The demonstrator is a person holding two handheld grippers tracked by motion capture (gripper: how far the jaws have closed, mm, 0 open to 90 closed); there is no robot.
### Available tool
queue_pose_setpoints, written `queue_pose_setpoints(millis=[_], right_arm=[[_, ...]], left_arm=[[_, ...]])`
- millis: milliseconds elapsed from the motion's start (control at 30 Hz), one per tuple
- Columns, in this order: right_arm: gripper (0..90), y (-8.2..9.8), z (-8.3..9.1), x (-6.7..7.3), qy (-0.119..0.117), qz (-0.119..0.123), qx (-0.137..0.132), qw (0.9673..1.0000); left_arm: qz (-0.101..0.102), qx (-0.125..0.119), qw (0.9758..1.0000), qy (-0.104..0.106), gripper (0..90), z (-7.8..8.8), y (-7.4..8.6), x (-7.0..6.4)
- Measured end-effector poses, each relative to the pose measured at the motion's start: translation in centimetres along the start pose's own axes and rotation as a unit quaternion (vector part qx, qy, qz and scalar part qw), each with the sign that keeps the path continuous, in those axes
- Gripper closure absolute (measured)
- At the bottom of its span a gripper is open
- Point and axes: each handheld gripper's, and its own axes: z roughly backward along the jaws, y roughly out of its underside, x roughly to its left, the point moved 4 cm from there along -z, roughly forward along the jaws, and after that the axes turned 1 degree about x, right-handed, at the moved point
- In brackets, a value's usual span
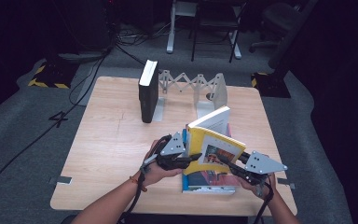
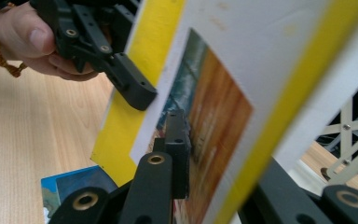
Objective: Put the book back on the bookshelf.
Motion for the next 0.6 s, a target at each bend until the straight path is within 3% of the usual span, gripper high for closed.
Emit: queue_pose_setpoints(millis=[133,267,433,500,600], right_arm=[[72.2,0.2,0.5,-0.7,0.02,-0.012,-0.005,0.9997],[61.0,0.5,0.6,-1.1,0.042,-0.019,-0.004,0.9989],[56.3,1.2,0.9,-1.7,0.076,-0.019,-0.008,0.9969],[49.9,1.8,0.9,-2.2,0.076,-0.037,-0.008,0.9964],[39.9,2.8,0.4,-2.9,0.071,-0.06,0.017,0.9955]], left_arm=[[-0.02,0.002,0.9998,0.007,67.7,0.1,-0.1,-0.4],[-0.025,0.002,0.9996,0.013,72.9,0.0,-0.1,-1.0],[-0.014,-0.001,0.9998,0.012,73.2,0.0,0.0,-0.7],[-0.014,-0.002,0.9998,0.011,73.3,-0.1,0.0,-0.8],[-0.017,-0.007,0.9997,0.017,74.0,-0.1,0.1,-1.1]])
